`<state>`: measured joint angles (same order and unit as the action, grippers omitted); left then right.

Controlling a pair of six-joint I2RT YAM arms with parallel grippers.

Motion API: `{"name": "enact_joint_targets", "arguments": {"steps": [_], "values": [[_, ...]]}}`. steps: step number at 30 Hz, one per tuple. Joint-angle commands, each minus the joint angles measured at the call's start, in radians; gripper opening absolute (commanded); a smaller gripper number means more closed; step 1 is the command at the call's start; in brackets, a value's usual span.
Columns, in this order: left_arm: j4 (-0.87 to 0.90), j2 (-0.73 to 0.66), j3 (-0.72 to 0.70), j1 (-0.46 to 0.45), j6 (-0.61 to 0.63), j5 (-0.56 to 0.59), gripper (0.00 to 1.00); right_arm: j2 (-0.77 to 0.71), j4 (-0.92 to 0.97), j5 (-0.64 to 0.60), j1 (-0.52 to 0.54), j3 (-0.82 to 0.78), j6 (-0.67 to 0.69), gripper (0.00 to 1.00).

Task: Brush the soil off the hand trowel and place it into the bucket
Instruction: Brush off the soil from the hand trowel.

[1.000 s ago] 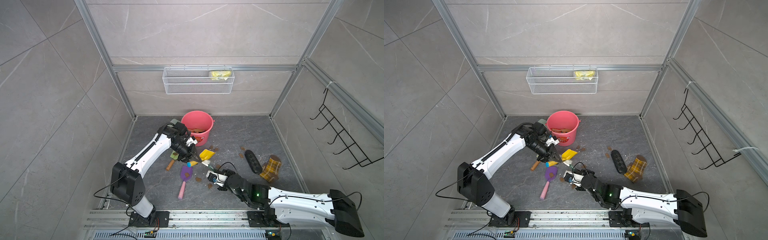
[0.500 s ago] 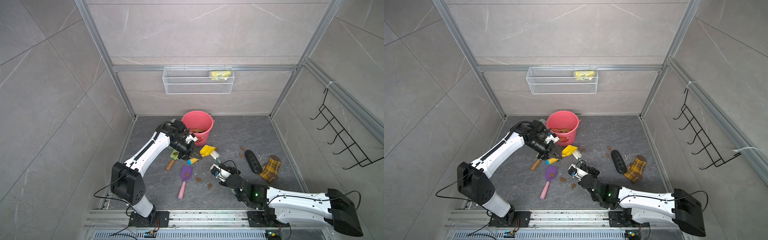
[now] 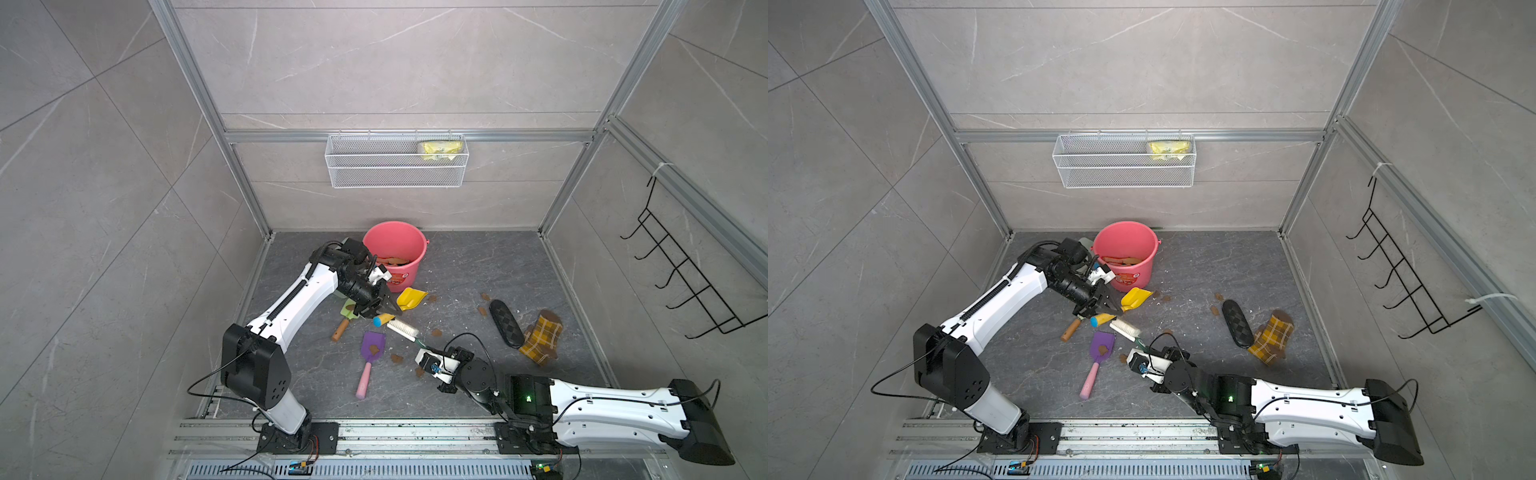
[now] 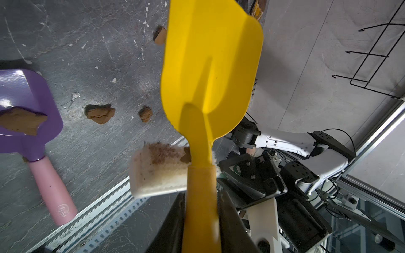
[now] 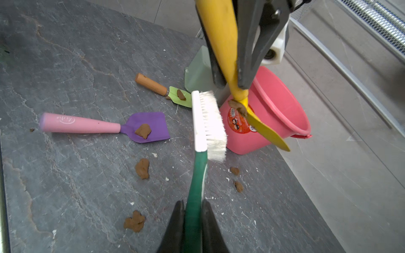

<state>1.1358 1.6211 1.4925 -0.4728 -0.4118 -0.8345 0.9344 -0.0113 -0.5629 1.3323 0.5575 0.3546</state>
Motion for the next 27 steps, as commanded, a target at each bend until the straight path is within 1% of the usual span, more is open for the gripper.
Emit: {"name": "enact_joint_targets", "arguments": {"steps": [1,5,7,10,12,19,21,27], "values": [[0.009,-0.009,-0.009,-0.009,0.019,0.021,0.00,0.004,-0.006,-0.068,0.002,0.053,-0.028,0.00],[0.015,-0.010,-0.012,-0.014,0.035,0.041,0.00,0.023,0.025,-0.108,-0.016,0.067,-0.047,0.00],[0.018,-0.010,-0.009,-0.015,0.039,0.047,0.00,0.038,0.067,-0.122,-0.045,0.075,-0.074,0.00],[0.025,-0.012,-0.003,-0.015,0.047,0.058,0.00,0.044,0.146,-0.110,-0.100,0.089,-0.141,0.00],[0.030,-0.012,0.003,-0.015,0.048,0.063,0.00,0.041,0.170,-0.100,-0.115,0.087,-0.163,0.00],[0.029,-0.013,0.026,-0.015,0.048,0.085,0.00,0.060,0.251,-0.030,-0.117,0.089,-0.218,0.00],[0.019,-0.014,0.027,-0.015,0.040,0.090,0.00,0.063,0.273,0.016,-0.115,0.091,-0.216,0.00],[0.004,-0.004,0.012,-0.031,0.030,0.096,0.00,0.022,0.187,0.118,-0.060,0.098,-0.148,0.00]]}}
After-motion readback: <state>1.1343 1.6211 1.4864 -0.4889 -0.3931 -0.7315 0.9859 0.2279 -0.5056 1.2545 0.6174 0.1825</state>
